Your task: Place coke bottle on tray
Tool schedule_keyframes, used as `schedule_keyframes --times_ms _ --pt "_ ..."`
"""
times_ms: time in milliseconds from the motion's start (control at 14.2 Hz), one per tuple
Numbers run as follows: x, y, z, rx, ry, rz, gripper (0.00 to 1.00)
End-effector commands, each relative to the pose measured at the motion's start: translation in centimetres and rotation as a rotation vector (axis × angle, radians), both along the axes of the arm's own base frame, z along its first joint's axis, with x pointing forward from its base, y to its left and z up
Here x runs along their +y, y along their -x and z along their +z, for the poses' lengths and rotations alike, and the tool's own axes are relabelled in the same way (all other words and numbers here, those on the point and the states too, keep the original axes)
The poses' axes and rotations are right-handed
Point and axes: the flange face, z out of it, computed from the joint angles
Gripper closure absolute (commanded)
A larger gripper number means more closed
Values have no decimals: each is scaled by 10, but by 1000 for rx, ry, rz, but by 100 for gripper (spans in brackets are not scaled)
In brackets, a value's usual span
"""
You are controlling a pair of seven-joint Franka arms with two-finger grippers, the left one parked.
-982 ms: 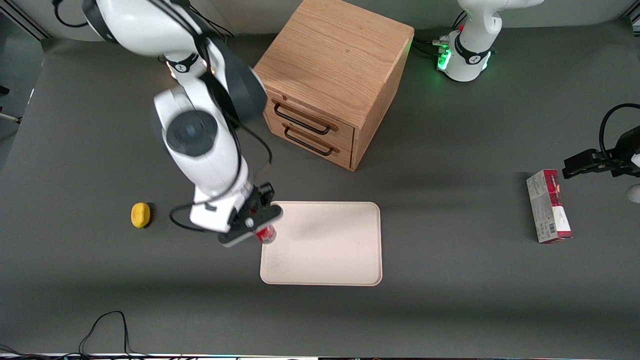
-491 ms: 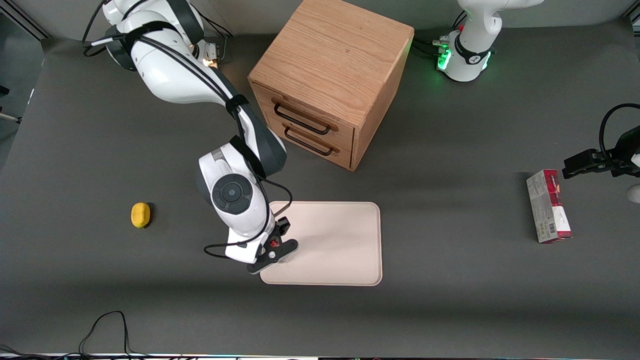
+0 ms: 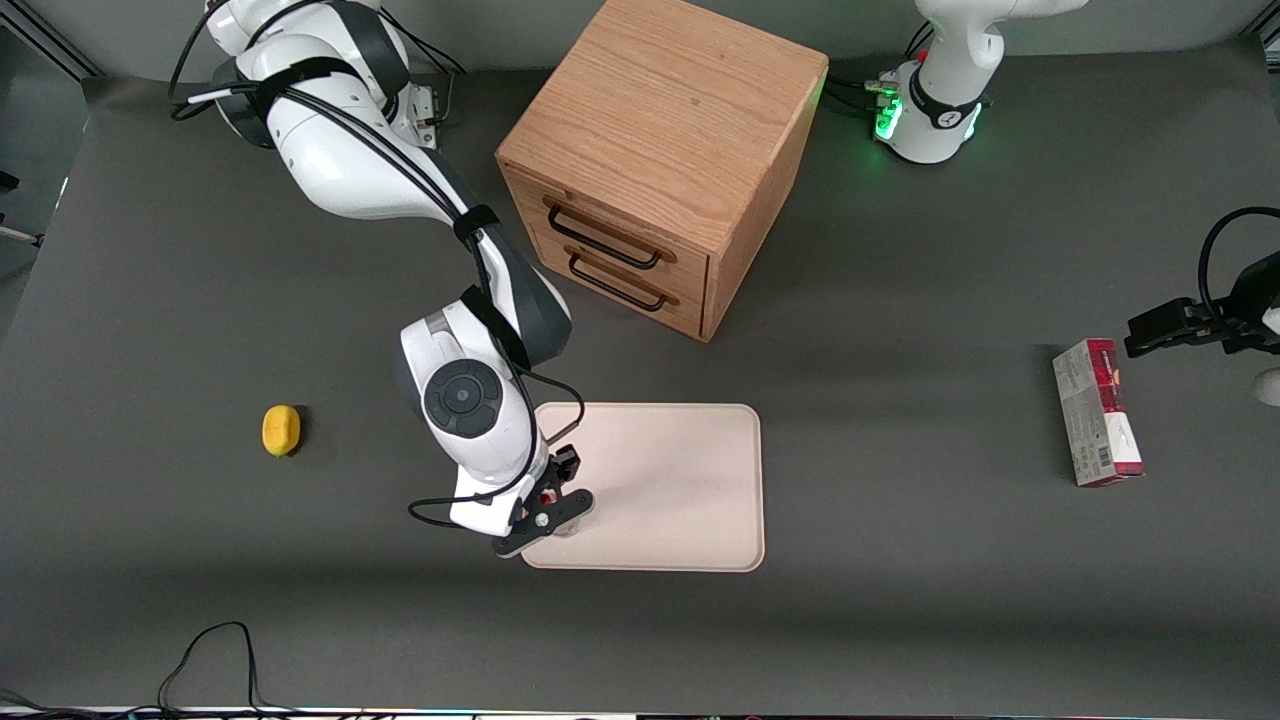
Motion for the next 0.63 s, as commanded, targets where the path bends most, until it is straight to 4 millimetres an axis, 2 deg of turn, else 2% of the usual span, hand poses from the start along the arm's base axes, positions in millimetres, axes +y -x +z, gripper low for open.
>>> schedule_keyframes --times_ms 0,211,491,561 --pt "-1 0 14 -21 5 -10 0" --pt "-8 8 64 -9 17 -21 0" --pt "-28 42 185 -3 28 -78 0" --pt "-33 52 206 2 30 -97 0"
